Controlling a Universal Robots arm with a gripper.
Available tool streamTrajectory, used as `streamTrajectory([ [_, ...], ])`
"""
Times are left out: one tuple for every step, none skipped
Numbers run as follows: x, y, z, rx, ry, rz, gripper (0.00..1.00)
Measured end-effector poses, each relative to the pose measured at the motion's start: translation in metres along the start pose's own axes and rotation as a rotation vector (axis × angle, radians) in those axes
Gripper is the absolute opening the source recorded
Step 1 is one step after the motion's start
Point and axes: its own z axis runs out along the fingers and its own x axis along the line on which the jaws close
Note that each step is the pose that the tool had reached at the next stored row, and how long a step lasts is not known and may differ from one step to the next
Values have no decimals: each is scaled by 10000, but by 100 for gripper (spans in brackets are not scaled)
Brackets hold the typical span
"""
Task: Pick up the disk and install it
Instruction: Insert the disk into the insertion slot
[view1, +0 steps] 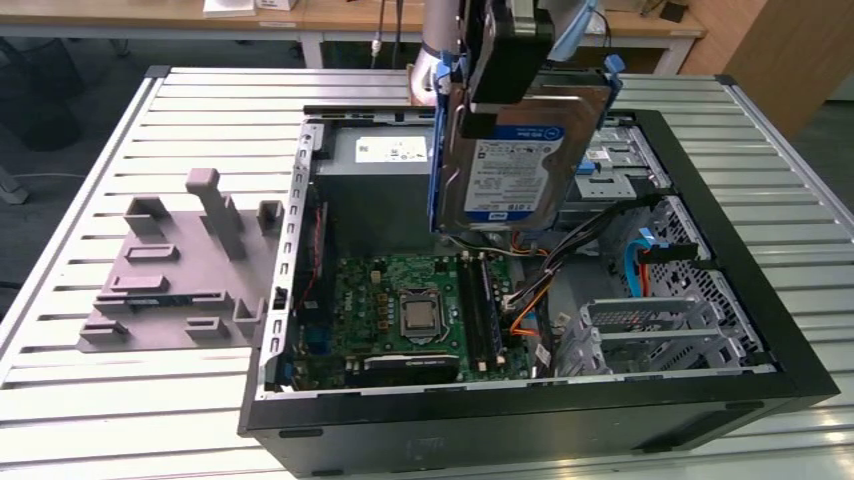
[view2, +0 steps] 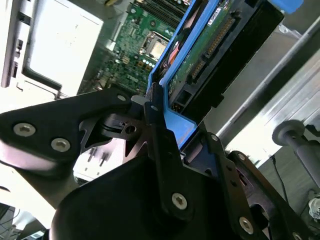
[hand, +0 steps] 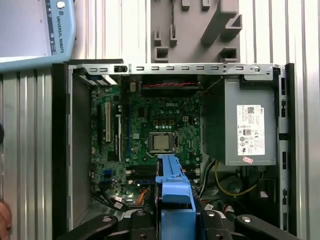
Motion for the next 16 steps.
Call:
streamTrajectory([
  [38,-1,-1,0,1,1,36],
  [73,-2,-2,0,2,0,36],
  [105,-3,-2,0,1,0,36],
  [129,-4,-2,0,1,0,36],
  [148,-7,-3,0,1,0,36],
  [162,-22,-4,0,2,1,36],
  [168,-51,-4,0,2,1,36],
  [169,-90,-5,-1,1,0,36],
  [169,-124,-6,-1,1,0,36],
  [169,-156,-7,-1,2,1,36],
  [169,-176,-7,-1,2,0,36],
  [172,-187,-6,-1,2,0,36],
  [178,-193,-7,-1,10,1,36],
  [190,-196,-7,0,21,2,36],
  [205,-197,-6,0,30,3,36],
  [221,-198,-5,0,39,3,36],
])
